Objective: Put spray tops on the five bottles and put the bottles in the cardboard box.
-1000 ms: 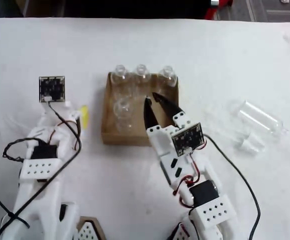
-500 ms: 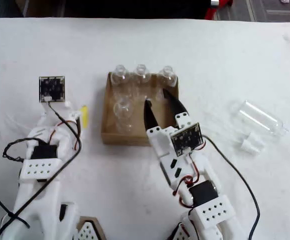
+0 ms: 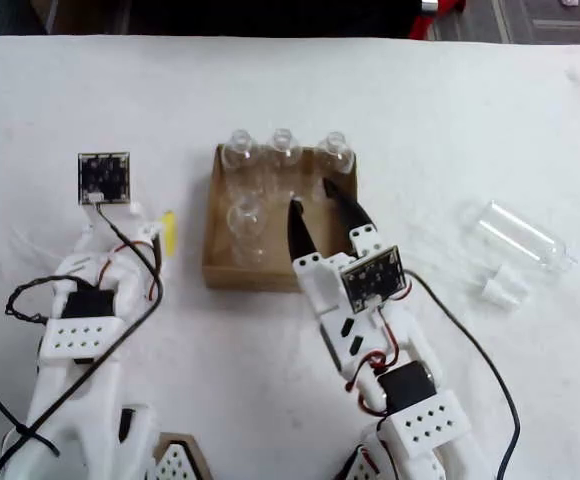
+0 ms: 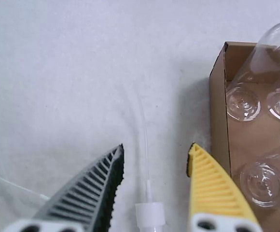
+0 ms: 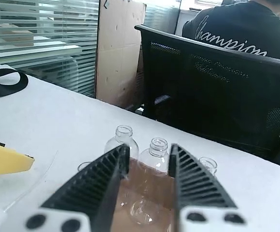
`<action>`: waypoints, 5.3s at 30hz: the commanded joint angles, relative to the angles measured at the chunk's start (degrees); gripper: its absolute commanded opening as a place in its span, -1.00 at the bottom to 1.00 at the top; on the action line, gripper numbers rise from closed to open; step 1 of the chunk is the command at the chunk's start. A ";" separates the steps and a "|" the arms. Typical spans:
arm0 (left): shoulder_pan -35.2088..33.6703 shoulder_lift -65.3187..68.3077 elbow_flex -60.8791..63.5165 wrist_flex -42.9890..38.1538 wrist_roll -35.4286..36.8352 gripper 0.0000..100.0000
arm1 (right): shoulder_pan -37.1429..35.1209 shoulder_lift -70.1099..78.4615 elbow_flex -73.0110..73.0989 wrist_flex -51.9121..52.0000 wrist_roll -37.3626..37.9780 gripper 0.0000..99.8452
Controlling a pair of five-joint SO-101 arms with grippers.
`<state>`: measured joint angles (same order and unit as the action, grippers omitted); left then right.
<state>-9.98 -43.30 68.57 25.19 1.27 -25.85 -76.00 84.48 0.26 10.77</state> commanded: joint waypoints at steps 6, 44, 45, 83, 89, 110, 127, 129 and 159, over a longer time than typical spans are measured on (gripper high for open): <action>-0.22 -0.13 -0.44 -1.85 -0.70 -0.59 | -2.07 -0.75 0.44 -1.71 9.32 -0.96; 2.68 -0.40 3.25 -5.36 -5.01 -0.59 | 49.36 23.78 -35.69 23.43 -15.74 -0.97; 2.68 -0.40 3.25 -5.36 -5.01 -0.59 | 50.68 28.26 -39.47 25.45 -15.74 -0.96; 2.24 -0.48 3.25 -5.36 -5.10 -0.59 | 67.56 81.54 -69.89 45.32 -45.10 -0.66; 2.24 -0.48 3.25 -5.36 -5.10 -0.59 | 67.65 89.01 -70.77 38.64 -45.19 -0.66; 2.42 -0.48 3.25 -5.36 -5.10 -0.59 | 65.27 100.09 -90.55 49.54 -52.75 -0.66; 2.59 -0.48 3.16 -5.36 -5.10 -0.59 | 61.32 108.62 -106.99 64.75 -55.56 -0.66; 2.59 -0.48 3.16 -5.36 -5.10 -0.59 | 60.79 108.62 -107.52 65.98 -55.56 -0.66; 2.33 -0.48 3.25 -5.36 -5.10 -0.59 | 61.76 102.99 -112.26 77.14 41.67 -0.66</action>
<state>-7.96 -43.30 72.18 20.97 -3.30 34.81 27.65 -27.25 75.08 42.07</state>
